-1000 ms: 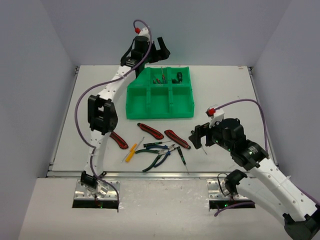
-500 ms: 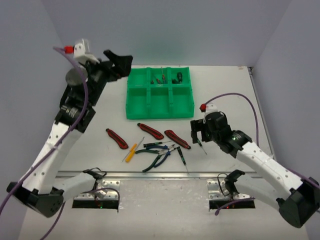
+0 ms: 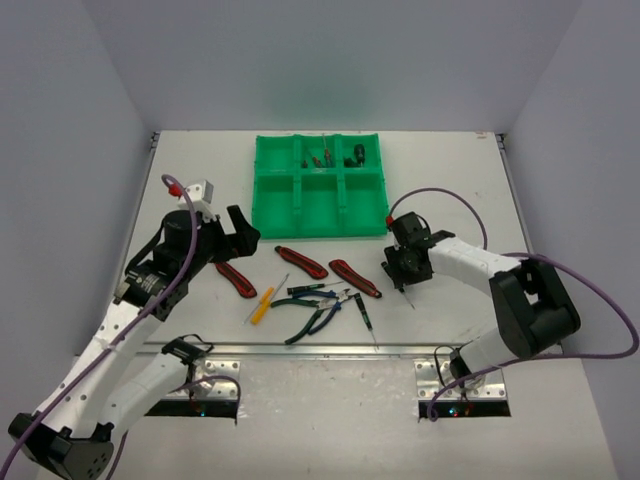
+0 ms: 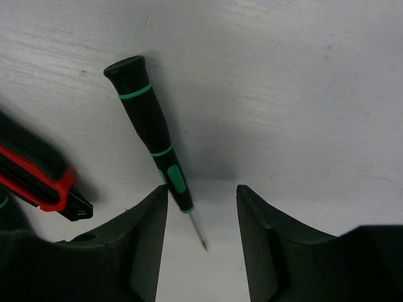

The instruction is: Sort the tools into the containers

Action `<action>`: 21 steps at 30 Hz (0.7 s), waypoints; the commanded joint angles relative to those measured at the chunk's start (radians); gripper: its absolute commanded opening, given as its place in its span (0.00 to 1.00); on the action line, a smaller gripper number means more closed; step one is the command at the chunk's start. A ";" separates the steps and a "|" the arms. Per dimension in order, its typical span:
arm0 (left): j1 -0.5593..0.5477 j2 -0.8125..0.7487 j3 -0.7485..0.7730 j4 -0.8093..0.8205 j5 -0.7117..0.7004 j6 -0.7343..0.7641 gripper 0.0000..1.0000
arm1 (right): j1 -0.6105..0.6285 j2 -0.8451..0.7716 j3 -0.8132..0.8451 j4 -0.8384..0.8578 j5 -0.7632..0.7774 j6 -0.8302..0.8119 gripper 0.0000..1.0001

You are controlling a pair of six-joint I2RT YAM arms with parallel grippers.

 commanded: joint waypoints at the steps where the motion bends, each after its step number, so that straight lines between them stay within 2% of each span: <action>1: -0.002 -0.050 0.005 0.012 0.039 0.047 1.00 | 0.001 0.046 0.017 0.069 -0.067 -0.013 0.48; 5: -0.002 -0.024 -0.018 0.058 0.074 0.026 1.00 | 0.001 0.098 0.005 0.094 -0.087 0.000 0.41; 10: -0.004 0.045 -0.087 0.186 0.246 -0.066 1.00 | 0.000 0.085 0.000 0.100 -0.069 0.010 0.07; 12: -0.009 0.068 -0.155 0.332 0.338 -0.143 1.00 | 0.004 -0.008 -0.010 0.101 -0.053 0.033 0.01; 15: -0.064 0.127 -0.260 0.632 0.456 -0.244 1.00 | 0.020 -0.166 -0.021 0.098 -0.075 0.052 0.00; 17: -0.153 0.201 -0.303 0.853 0.513 -0.287 1.00 | 0.025 -0.282 -0.038 0.156 -0.224 0.045 0.00; 18: -0.188 0.232 -0.302 0.906 0.539 -0.308 1.00 | 0.025 -0.335 -0.053 0.187 -0.330 0.043 0.00; 19: -0.230 0.306 -0.299 1.034 0.571 -0.329 1.00 | 0.025 -0.397 -0.073 0.224 -0.457 0.038 0.00; 21: -0.263 0.403 -0.263 1.149 0.596 -0.348 0.98 | 0.027 -0.452 -0.092 0.317 -0.687 0.055 0.00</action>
